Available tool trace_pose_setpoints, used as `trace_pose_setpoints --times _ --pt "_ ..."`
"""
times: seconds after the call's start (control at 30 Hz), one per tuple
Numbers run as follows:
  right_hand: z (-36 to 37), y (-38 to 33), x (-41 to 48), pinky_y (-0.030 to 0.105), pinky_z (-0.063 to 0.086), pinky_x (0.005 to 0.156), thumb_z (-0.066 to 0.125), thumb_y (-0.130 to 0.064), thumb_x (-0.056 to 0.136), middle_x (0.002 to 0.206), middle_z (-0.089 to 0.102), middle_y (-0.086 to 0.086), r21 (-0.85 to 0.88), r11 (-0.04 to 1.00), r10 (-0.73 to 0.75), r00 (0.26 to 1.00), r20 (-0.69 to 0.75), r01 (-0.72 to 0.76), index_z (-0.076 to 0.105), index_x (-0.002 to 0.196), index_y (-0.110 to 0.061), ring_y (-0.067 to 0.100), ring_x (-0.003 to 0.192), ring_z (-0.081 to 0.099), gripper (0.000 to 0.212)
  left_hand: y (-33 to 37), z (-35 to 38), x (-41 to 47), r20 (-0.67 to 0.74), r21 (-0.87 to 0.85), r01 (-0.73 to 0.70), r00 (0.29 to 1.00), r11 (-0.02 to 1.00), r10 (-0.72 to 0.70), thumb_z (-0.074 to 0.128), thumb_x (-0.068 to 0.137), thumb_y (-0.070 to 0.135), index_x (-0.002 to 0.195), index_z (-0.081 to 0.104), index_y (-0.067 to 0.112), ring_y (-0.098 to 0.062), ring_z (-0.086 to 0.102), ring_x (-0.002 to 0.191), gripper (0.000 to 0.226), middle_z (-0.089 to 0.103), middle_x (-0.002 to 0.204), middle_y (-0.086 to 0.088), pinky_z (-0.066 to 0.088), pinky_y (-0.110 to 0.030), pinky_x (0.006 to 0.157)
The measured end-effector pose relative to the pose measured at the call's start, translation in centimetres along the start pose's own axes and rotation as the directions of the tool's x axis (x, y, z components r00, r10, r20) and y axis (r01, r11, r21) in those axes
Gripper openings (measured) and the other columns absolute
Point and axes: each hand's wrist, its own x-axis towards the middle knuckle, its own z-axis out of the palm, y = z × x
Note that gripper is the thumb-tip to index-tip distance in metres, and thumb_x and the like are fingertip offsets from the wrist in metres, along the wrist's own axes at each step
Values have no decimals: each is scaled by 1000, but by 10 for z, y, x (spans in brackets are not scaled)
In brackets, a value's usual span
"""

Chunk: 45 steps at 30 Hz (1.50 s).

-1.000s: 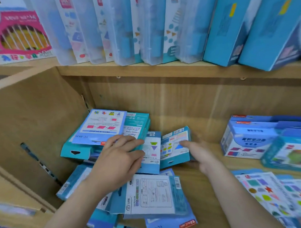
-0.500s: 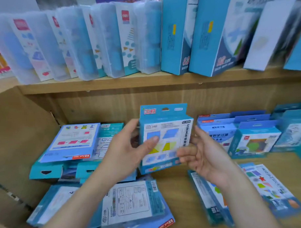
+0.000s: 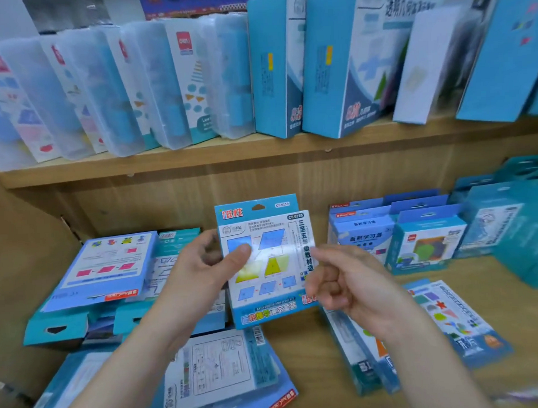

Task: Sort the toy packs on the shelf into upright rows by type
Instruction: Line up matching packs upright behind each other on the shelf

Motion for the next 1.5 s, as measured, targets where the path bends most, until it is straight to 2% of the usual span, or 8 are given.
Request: trace_pose_setpoints --times 0.17,0.23,0.4,0.67,0.9,1.13,1.27,1.5 --pt "-7 11 -3 18 31 42 48 -18 97 62 68 8 -246 969 -43 997 -71 24 65 104 -19 12 44 51 19 -8 4 15 148 271 -25 989 962 -16 77 74 7 106 63 18 -11 71 88 37 75 95 5 54 -20 72" --pt "-13 13 -3 19 36 46 47 -19 97 70 71 6 -329 943 -87 990 -115 44 61 110 -23 11 51 56 20 -9 8 24 144 416 -79 989 906 20 84 69 16 101 65 23 -9 70 87 38 75 92 10 55 -27 78" --pt "-40 15 -14 23 48 52 55 -19 93 94 70 1 -419 906 -179 955 -238 65 49 124 -38 9 74 65 37 -12 24 67 60 819 -156 980 553 188 76 73 44 99 55 28 -12 66 82 37 71 90 14 52 -36 76" --pt "-95 30 -20 30 54 80 55 -19 92 96 64 -13 -644 765 -283 899 -333 2 58 118 -31 1 97 58 29 -67 61 133 42 791 -97 994 604 104 67 85 27 114 50 12 -31 60 104 37 66 114 -8 48 -38 82" --pt "-109 34 -5 32 45 96 52 -26 94 138 48 -9 -813 582 -380 884 -274 -2 37 141 -35 11 124 48 50 -93 68 138 -124 696 -127 948 707 292 77 74 13 116 43 17 -29 58 100 54 56 114 -7 48 -41 84" --pt "-98 17 38 34 31 108 44 -26 96 159 3 -10 -975 222 -411 909 -69 27 15 149 -34 13 146 8 61 -86 75 136 94 921 -180 963 345 254 56 91 30 134 35 34 -31 62 87 48 41 108 -2 50 -37 74" --pt "-96 16 56 38 30 110 42 -28 96 160 -1 -5 -997 60 -355 932 -66 -48 13 150 -31 16 147 -2 61 -78 76 136 119 981 -154 960 120 253 47 95 41 133 30 34 -29 63 87 42 46 114 -3 44 -33 64" --pt "-103 18 54 46 26 110 42 -38 96 160 -7 -3 -998 -47 -305 952 -35 -52 1 150 -31 16 146 -8 68 -70 84 135 123 992 -120 973 -28 196 53 90 24 136 24 26 -31 63 92 55 59 106 -7 42 -34 64"
